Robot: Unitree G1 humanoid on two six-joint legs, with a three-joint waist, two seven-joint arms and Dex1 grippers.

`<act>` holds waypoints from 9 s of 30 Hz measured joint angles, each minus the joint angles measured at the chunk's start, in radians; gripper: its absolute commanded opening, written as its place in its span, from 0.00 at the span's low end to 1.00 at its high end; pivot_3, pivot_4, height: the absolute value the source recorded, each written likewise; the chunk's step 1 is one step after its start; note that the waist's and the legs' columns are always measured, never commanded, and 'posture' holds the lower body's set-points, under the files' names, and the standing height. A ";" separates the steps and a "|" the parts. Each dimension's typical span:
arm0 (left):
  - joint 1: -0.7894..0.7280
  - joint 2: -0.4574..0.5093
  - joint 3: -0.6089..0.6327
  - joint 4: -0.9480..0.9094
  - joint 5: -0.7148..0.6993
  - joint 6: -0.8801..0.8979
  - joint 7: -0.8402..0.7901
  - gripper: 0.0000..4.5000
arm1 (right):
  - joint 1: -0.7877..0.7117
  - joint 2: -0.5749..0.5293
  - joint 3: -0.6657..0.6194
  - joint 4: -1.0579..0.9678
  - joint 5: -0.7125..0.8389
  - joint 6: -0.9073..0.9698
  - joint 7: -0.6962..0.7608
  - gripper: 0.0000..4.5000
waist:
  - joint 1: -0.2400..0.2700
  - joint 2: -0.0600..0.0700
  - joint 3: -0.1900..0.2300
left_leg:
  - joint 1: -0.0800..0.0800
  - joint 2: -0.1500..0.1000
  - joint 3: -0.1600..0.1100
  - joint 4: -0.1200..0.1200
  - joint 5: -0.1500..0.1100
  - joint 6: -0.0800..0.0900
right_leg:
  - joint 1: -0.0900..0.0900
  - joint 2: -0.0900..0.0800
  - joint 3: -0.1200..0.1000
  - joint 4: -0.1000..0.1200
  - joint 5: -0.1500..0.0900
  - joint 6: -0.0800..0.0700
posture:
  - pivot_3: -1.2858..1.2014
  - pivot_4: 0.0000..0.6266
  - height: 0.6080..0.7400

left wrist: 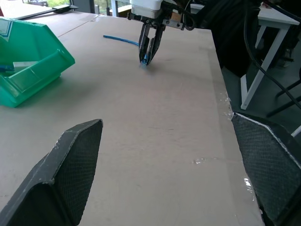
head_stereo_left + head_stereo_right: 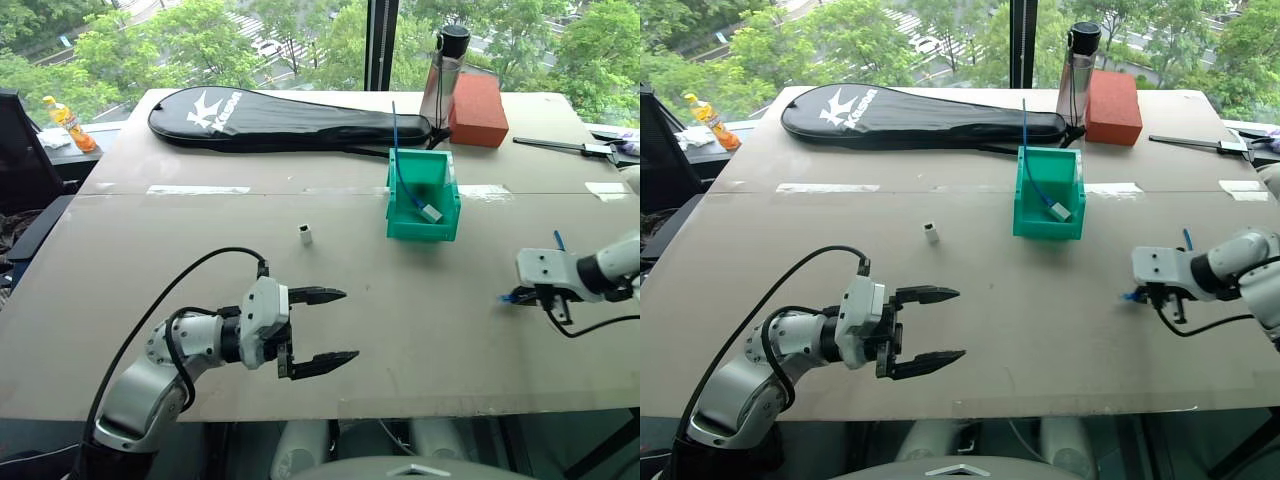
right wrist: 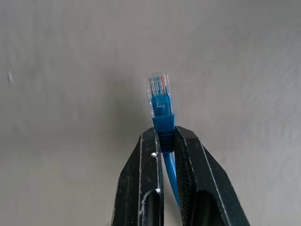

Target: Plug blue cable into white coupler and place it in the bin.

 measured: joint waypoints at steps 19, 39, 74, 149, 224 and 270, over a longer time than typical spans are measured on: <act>0.028 0.002 0.046 0.065 0.039 -0.033 0.063 1.00 | -0.361 0.427 0.390 0.028 -0.169 0.235 -0.168 0.65 | 0.009 -0.001 -0.001 | -0.001 -0.003 -0.003 0.000 0.000 0.000 | 0.000 -0.002 -0.003 0.000 0.000 -0.001 | 0.52 0.24 1.00; -0.523 -0.112 -0.210 0.597 0.272 -0.109 -0.069 1.00 | 0.481 0.406 -0.459 -0.591 0.326 0.224 -0.353 0.99 | 0.015 0.000 -0.001 | -0.003 -0.005 -0.005 0.001 0.000 0.000 | 0.002 0.000 -0.003 -0.001 0.002 0.004 | 0.52 0.24 1.00; -0.664 -0.364 -0.224 0.695 0.336 -0.442 -0.093 0.01 | 0.688 0.832 -0.508 -0.818 0.967 0.504 -1.170 1.00 | 0.014 -0.002 -0.001 | -0.004 -0.003 -0.007 0.002 0.000 0.000 | 0.002 -0.001 -0.003 0.000 0.002 0.002 | 0.52 0.24 1.00; -0.638 -0.128 0.068 1.025 0.252 -0.238 0.002 0.82 | 0.440 0.724 -0.319 -0.595 1.223 0.226 -1.398 0.00 | 0.014 -0.002 -0.001 | -0.004 -0.003 -0.006 0.002 0.000 0.001 | 0.002 0.002 -0.004 0.000 0.003 0.004 | 0.52 0.24 1.00; -0.730 -0.339 -0.251 1.060 0.483 -0.387 -0.175 0.08 | -0.203 0.461 0.114 0.085 0.298 0.024 -0.269 0.00 | 0.012 -0.002 -0.001 | -0.005 -0.003 -0.004 0.006 -0.001 0.002 | 0.001 0.002 -0.003 0.000 0.003 0.005 | 0.52 0.24 1.00; -0.671 -0.335 -0.188 0.850 0.388 -0.140 -0.115 0.08 | 0.017 0.519 -0.116 -0.066 0.267 -0.133 -0.374 0.70 | 0.007 -0.003 -0.008 | -0.010 -0.003 -0.005 0.009 -0.001 0.002 | -0.007 -0.001 -0.002 0.011 0.003 0.004 | 0.52 0.24 1.00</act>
